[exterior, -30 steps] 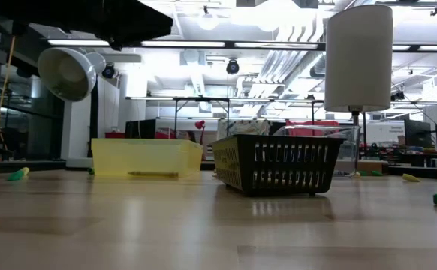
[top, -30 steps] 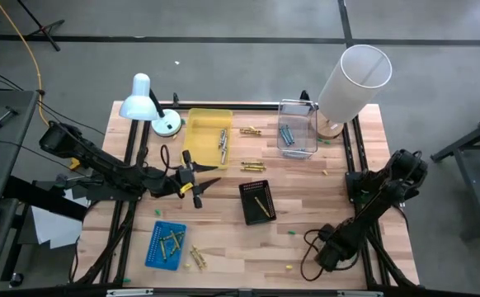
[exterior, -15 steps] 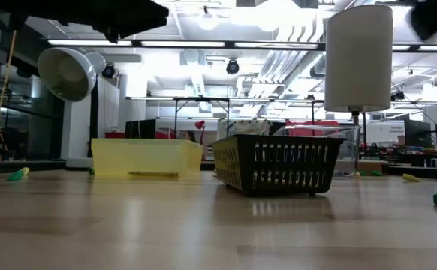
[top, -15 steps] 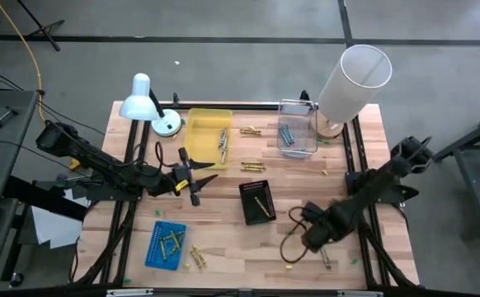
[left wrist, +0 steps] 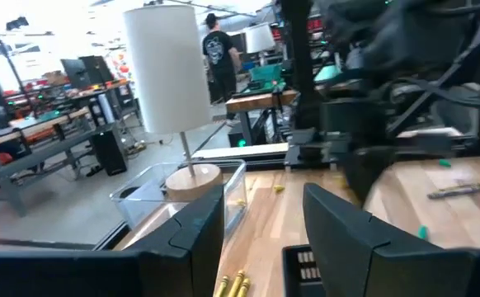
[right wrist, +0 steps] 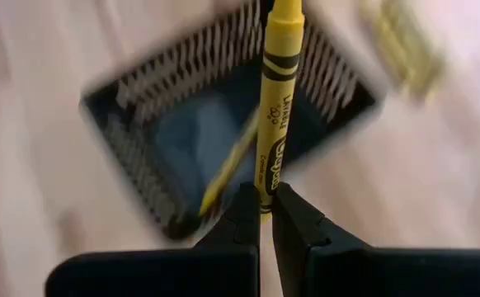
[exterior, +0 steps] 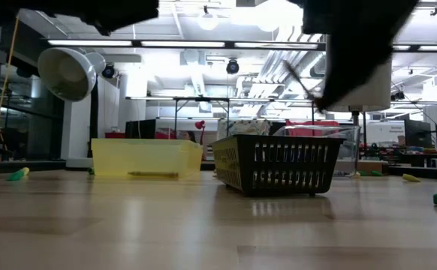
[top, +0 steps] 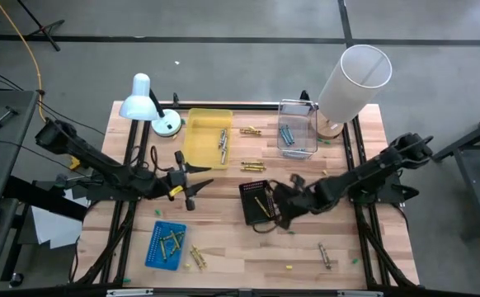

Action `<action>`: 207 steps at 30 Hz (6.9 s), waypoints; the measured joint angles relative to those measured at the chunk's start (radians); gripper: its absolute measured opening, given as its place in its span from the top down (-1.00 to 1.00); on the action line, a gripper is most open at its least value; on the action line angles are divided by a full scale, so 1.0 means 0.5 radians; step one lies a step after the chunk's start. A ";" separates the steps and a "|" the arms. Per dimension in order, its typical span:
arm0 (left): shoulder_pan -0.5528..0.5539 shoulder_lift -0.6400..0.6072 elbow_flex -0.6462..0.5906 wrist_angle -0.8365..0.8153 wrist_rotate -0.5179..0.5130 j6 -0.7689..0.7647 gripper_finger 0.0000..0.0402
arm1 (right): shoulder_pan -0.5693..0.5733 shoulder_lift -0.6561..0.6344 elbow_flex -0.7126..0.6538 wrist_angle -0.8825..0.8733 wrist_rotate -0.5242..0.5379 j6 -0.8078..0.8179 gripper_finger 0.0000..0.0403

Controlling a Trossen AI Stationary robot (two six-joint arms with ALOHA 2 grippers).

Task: Sort crayons
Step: Put the yellow crayon into the black bin

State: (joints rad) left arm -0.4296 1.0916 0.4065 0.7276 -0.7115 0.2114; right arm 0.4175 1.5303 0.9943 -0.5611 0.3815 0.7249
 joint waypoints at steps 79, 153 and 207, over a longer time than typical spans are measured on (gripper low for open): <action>0.138 -0.251 -0.002 -0.368 0.092 -0.158 0.23 | -0.957 -0.007 -0.121 1.474 -0.435 -1.051 0.07; 0.165 -0.250 -0.002 -0.459 0.094 -0.368 0.23 | -1.698 1.553 1.643 -0.992 -0.707 -1.408 0.95; 0.097 -0.261 0.026 -0.409 0.093 -0.457 0.23 | -1.361 1.542 1.753 -0.955 -0.469 -1.323 0.98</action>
State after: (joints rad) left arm -0.3812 0.9611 0.4193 0.5232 -0.6650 -0.0172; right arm -0.2632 2.3011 1.8710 -1.0387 0.1471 0.0632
